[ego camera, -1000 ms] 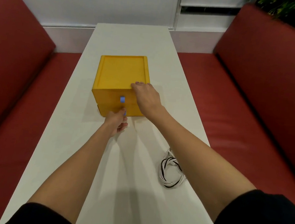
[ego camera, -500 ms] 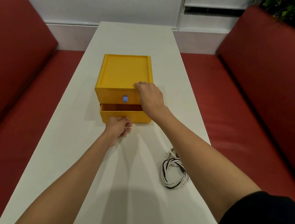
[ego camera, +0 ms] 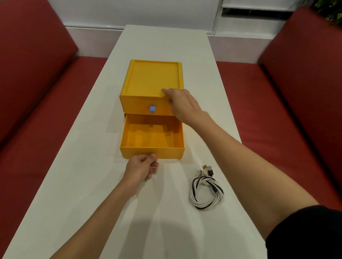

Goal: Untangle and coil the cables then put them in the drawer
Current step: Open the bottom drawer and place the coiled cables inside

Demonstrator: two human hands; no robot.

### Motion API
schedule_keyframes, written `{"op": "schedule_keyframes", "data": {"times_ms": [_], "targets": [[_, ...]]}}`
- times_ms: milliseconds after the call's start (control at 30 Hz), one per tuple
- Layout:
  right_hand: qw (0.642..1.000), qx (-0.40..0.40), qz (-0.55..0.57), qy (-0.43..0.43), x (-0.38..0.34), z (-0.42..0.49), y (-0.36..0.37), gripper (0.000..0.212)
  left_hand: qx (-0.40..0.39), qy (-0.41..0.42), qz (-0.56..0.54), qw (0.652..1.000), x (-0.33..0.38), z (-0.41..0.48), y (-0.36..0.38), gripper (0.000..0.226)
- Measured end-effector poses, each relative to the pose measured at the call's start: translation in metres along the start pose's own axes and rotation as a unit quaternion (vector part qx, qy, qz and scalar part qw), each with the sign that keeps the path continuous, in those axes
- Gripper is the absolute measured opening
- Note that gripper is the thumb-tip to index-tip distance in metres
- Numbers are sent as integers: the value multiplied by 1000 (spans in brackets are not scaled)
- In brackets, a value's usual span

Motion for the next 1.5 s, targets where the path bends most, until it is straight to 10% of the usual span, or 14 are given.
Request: {"op": "schedule_keyframes", "data": {"times_ms": [200,467,633,1500], "targets": [[975,85,161,130,38,-61,-43,39,-13,-17,43,999,-13,-18,6,27],[909,-147,156,358,87,-197,-4,55,-64,113,213,968,-9,-39,63,22],[886,-161,170,400,83,-232,23,33,-93,177,354,913,-5,-40,99,31],[898,27,359,252,-6,-68,-19,21,-16,286,146,947,132,10,-27,25]]}}
Point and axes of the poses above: each hand's wrist, its own z-axis towards the middle knuckle, its own y-axis out of the palm, x = y × z, the point moved 3 cm from there along z, towards the middle knuckle, and after that the axes turned 7 degrees about x, right-handed, at the moved point
